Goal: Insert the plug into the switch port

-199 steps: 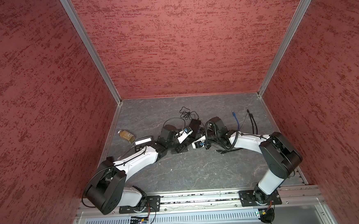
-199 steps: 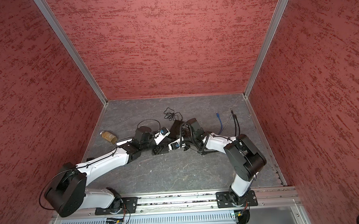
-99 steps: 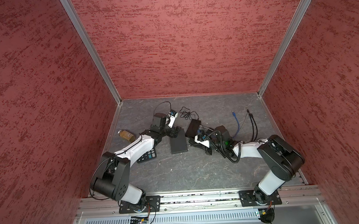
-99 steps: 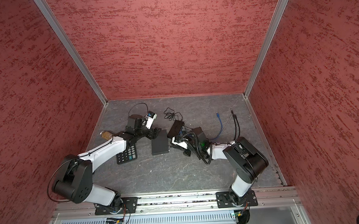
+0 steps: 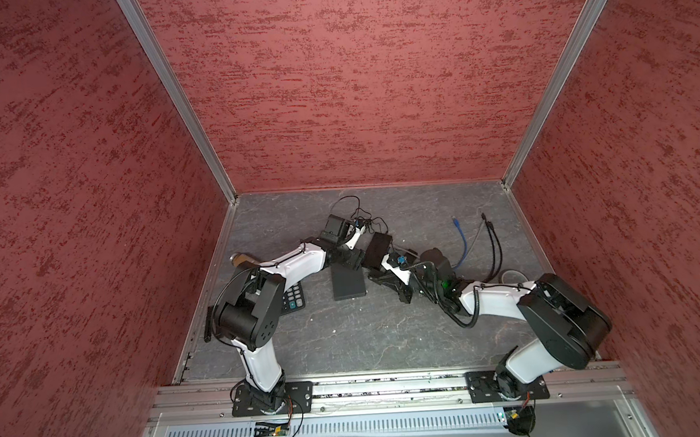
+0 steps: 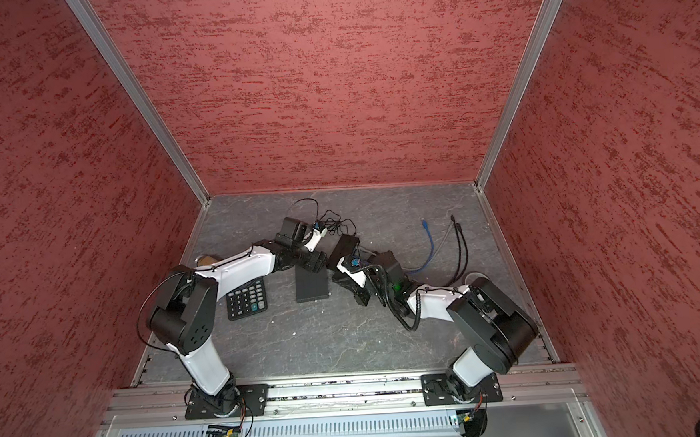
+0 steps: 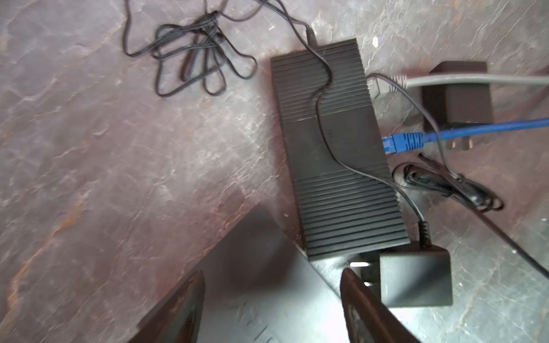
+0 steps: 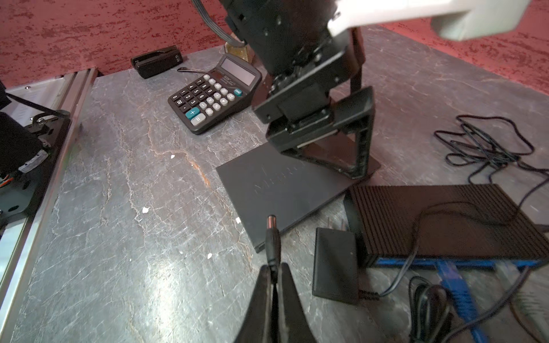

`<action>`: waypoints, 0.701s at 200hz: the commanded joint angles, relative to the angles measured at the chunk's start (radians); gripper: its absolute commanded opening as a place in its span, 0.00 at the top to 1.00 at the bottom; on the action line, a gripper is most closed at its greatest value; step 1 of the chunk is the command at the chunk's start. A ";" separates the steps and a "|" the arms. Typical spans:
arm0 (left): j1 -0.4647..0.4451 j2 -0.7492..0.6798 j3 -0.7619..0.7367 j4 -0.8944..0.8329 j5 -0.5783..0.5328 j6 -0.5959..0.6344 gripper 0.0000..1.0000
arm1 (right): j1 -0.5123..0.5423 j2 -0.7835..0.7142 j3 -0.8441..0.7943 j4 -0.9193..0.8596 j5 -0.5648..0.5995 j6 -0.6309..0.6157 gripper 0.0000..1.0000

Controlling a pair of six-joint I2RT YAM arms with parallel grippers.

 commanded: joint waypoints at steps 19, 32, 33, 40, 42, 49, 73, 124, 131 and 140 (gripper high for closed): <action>0.008 0.085 0.110 -0.095 -0.117 -0.013 0.27 | 0.011 -0.031 -0.016 -0.011 0.052 0.056 0.97; 0.017 0.105 0.136 -0.100 -0.114 -0.025 0.28 | 0.013 -0.031 -0.019 -0.002 0.053 0.059 0.97; 0.017 0.106 0.138 -0.100 -0.115 -0.025 0.27 | 0.013 -0.030 -0.019 -0.002 0.054 0.059 0.97; 0.019 0.115 0.153 -0.101 -0.120 -0.033 0.27 | 0.015 -0.030 -0.019 -0.002 0.056 0.057 0.97; 0.019 0.118 0.156 -0.102 -0.119 -0.034 0.27 | 0.015 -0.030 -0.019 -0.001 0.056 0.059 0.97; 0.020 0.130 0.170 -0.105 -0.116 -0.035 0.27 | 0.016 -0.026 -0.017 -0.002 0.060 0.061 0.97; 0.011 0.175 0.223 -0.124 -0.109 -0.034 0.28 | 0.017 -0.015 -0.019 0.010 0.063 0.071 0.98; -0.002 0.256 0.297 -0.186 -0.178 -0.019 0.28 | 0.032 -0.002 -0.017 0.023 0.048 0.103 0.98; -0.001 0.261 0.301 -0.200 -0.194 -0.018 0.28 | 0.035 -0.001 -0.017 0.025 0.047 0.107 0.98; -0.001 0.266 0.305 -0.216 -0.224 -0.018 0.28 | 0.038 0.000 -0.016 0.024 0.041 0.110 0.98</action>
